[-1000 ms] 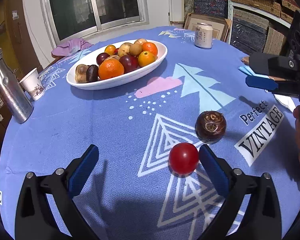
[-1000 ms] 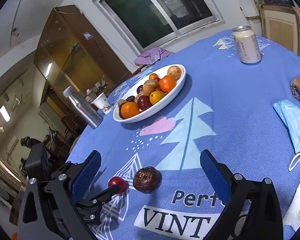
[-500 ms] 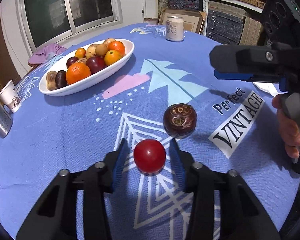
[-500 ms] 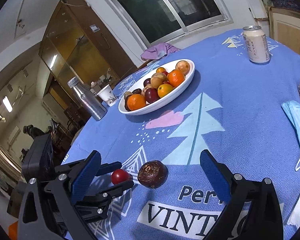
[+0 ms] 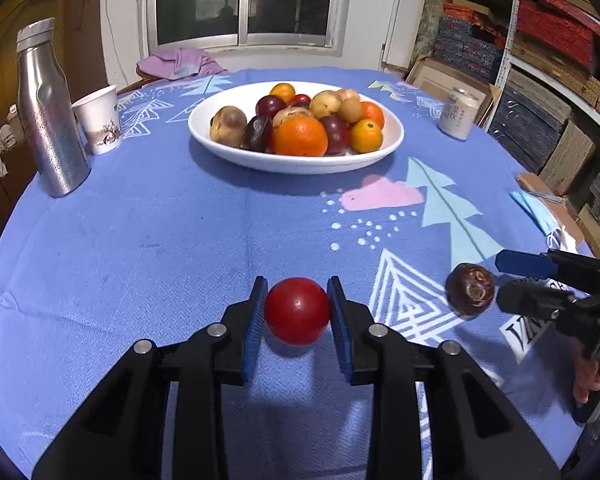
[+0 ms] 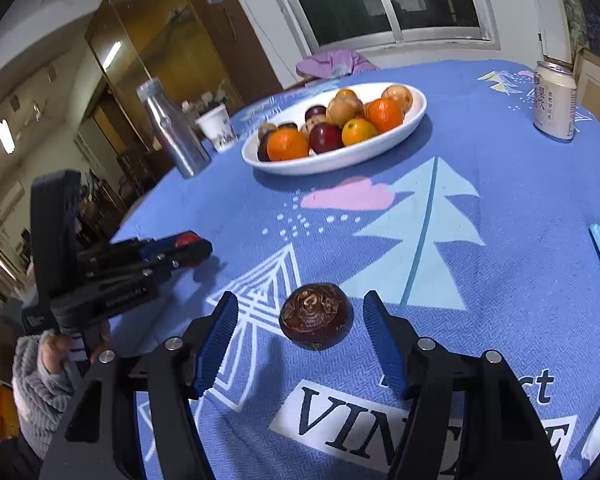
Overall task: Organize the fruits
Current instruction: 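Grasp a dark brown round fruit with right while left lifts the tomato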
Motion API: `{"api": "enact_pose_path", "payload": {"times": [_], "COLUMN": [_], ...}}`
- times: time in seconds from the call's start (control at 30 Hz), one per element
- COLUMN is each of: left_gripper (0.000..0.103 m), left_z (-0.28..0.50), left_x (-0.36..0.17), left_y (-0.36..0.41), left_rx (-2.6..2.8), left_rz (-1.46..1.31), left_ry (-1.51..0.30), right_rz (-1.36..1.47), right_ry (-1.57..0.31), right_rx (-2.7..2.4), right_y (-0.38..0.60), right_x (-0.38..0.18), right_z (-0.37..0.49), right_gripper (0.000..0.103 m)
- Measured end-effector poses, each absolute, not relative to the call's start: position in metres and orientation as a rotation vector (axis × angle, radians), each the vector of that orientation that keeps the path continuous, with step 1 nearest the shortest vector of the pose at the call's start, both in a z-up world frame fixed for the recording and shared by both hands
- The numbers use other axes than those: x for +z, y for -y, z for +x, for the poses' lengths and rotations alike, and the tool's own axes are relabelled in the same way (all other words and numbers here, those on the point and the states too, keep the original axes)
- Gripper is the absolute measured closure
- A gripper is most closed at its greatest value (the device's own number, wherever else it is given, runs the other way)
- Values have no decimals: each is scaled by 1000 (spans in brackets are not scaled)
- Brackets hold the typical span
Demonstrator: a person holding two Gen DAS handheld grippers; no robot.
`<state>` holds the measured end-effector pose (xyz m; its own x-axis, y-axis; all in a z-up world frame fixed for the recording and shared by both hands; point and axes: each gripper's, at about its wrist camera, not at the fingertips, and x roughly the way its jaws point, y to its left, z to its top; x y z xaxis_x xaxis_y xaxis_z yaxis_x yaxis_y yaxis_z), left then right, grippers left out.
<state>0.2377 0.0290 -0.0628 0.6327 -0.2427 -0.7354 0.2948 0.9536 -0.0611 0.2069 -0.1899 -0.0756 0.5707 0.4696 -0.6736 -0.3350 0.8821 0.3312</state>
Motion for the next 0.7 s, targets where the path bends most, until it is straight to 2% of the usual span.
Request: {"api": "enact_pose_path", "payload": {"times": [0.07, 0.3, 0.7], "left_gripper": [73, 73, 72], "left_z": [236, 237, 243], "left_x": [-63, -67, -76], "left_y": [-27, -25, -23], "left_rx": [-313, -311, -309], "left_rz": [82, 83, 87], "left_ry": [-828, -843, -889], "right_rz": [120, -8, -57], "right_ry": [-865, -874, -901], "right_rx": [440, 355, 366], "right_y": [182, 167, 159], "right_x": [-78, -80, -85], "right_z": [208, 207, 211], "right_gripper": [42, 57, 59]}}
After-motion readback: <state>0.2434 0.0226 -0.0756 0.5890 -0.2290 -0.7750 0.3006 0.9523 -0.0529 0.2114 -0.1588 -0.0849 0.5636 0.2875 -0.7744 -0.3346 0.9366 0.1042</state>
